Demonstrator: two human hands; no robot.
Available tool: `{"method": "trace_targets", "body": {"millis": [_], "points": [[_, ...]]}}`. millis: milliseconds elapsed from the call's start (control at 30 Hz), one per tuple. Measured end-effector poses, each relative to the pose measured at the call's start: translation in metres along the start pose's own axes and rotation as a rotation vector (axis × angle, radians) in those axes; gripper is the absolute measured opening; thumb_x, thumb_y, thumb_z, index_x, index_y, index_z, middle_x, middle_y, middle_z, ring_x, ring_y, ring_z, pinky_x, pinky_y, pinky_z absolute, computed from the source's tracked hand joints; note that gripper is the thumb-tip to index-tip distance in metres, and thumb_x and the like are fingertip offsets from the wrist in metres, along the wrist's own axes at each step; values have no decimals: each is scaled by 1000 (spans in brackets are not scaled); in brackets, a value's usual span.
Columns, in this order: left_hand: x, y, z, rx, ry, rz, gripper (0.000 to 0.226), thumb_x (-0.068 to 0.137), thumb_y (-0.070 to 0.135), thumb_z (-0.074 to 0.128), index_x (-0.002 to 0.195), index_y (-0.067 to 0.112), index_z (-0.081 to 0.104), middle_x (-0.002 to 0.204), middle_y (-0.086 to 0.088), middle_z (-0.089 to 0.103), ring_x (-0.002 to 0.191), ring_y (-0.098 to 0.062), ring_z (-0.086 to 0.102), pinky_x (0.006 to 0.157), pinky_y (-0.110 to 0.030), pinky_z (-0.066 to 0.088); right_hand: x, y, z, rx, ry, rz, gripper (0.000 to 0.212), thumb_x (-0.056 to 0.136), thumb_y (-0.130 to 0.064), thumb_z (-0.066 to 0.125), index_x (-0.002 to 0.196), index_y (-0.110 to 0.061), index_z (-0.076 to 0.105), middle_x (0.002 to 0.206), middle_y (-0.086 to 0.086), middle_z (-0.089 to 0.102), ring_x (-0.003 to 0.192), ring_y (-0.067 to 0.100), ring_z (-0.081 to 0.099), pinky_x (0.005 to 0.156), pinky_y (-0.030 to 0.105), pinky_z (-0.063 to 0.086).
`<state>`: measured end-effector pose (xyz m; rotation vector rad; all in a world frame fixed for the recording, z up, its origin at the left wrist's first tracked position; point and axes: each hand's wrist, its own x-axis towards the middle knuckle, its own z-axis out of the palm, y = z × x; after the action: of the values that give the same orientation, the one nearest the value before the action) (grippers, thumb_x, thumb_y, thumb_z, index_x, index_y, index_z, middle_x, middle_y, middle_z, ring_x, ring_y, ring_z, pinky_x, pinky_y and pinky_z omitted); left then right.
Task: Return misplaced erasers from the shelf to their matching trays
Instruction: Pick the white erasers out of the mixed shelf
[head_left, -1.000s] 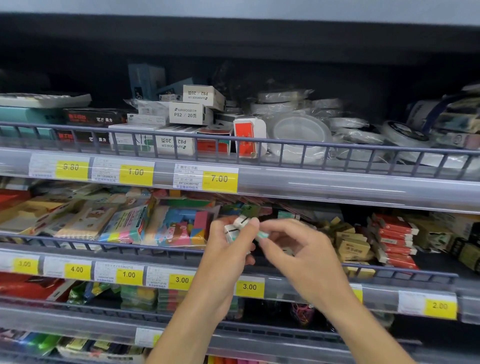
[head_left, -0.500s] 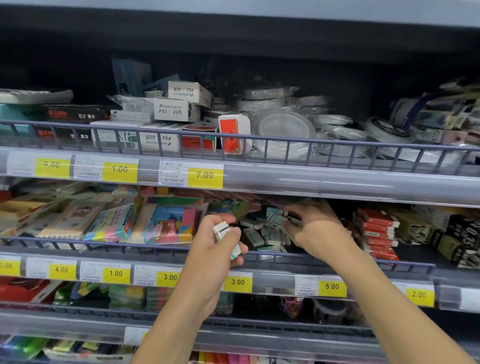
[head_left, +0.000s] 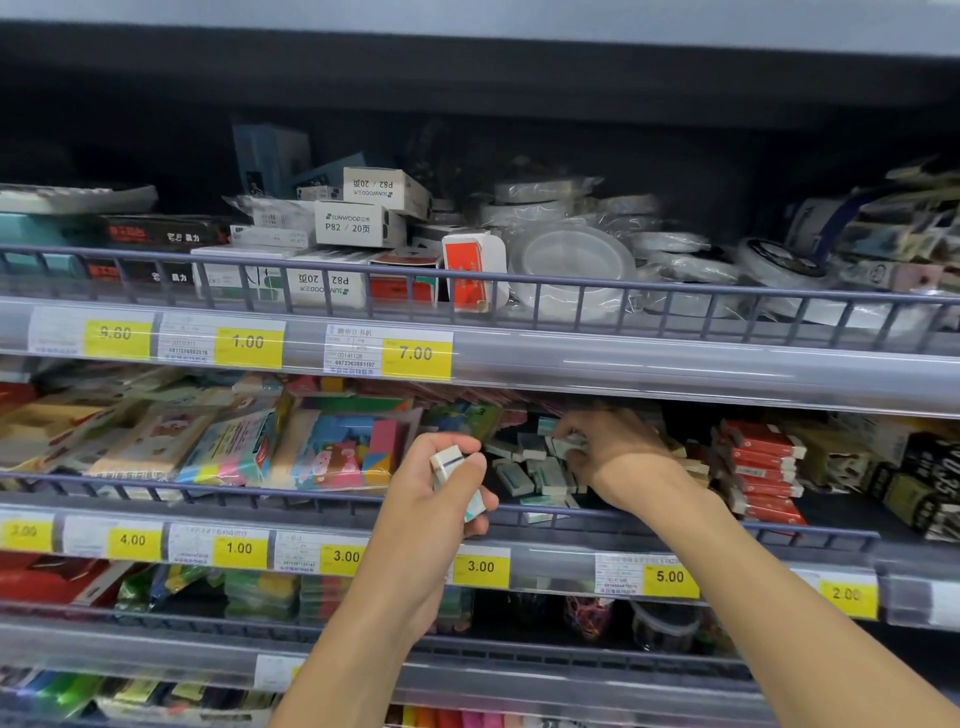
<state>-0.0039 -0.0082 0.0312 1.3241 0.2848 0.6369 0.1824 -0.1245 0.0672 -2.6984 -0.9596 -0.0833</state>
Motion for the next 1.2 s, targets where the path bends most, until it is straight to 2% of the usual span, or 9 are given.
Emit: {"method": "trace_targets", "body": {"millis": [167, 300, 433, 600, 733, 833, 933, 1067, 1200], "points": [[-2, 0, 5, -60, 23, -11, 7, 98, 40, 67, 93, 36, 70, 70, 12, 64, 73, -11, 61, 65, -23, 53, -25, -1, -2, 480, 269, -55, 23, 89, -31, 72, 112, -32, 68, 100, -9, 73, 90, 15, 68, 79, 33, 57], [-5, 1, 13, -105, 38, -10, 45, 74, 62, 74, 107, 32, 68, 91, 6, 70, 81, -9, 67, 73, -27, 58, -62, -23, 1, 1038, 126, -297, 28, 83, -25, 79, 109, -30, 72, 101, -10, 75, 92, 13, 71, 78, 27, 59], [-10, 4, 18, -139, 11, 4, 63, 72, 64, 76, 119, 25, 61, 117, -7, 74, 109, -25, 72, 95, -48, 58, -86, -46, 8, 1187, 37, -436, 24, 90, -21, 75, 113, -25, 73, 107, -2, 75, 95, 16, 72, 79, 27, 59], [-11, 8, 18, -204, 28, 55, 38, 83, 39, 76, 112, 18, 63, 95, -5, 75, 89, -23, 75, 70, -31, 61, -92, -59, 14, 1007, 159, -446, 20, 92, -26, 71, 109, -37, 74, 109, -8, 67, 99, 15, 66, 83, 38, 58], [-13, 6, 11, -176, 37, 75, 3, 98, 16, 67, 99, 15, 65, 84, -5, 67, 78, -21, 68, 62, -30, 56, -89, -56, 14, 949, 10, -488, 25, 85, -46, 72, 110, -46, 73, 107, -12, 61, 97, 13, 61, 85, 32, 55], [-11, 5, 4, -184, 96, 55, 14, 94, 7, 68, 87, 20, 67, 88, -6, 63, 76, -18, 64, 62, -30, 57, -72, -42, 11, 1010, 42, -457, 19, 87, -35, 73, 105, -36, 77, 100, -13, 72, 93, 9, 67, 81, 23, 54], [-10, 5, -3, -193, 138, 49, 26, 92, 2, 68, 78, 24, 69, 93, -10, 59, 78, -19, 65, 64, -31, 59, -38, -25, 14, 816, 247, -173, 12, 90, -23, 70, 90, -33, 75, 87, -18, 74, 78, -2, 66, 71, 14, 49], [-11, 6, -8, -227, 126, 51, 26, 94, 1, 67, 81, 22, 72, 105, -12, 66, 89, -25, 77, 65, -30, 60, 2, -22, 15, 318, 50, 39, 13, 92, -42, 64, 98, -33, 70, 107, -7, 72, 100, 18, 66, 87, 31, 54], [-10, 5, -9, -241, 138, 53, 27, 93, -1, 67, 83, 23, 75, 97, -7, 69, 92, -28, 78, 65, -31, 61, 17, -33, 19, 76, -32, 45, 36, 88, -55, 60, 98, -23, 72, 103, 1, 72, 89, 22, 64, 79, 31, 53]]}}
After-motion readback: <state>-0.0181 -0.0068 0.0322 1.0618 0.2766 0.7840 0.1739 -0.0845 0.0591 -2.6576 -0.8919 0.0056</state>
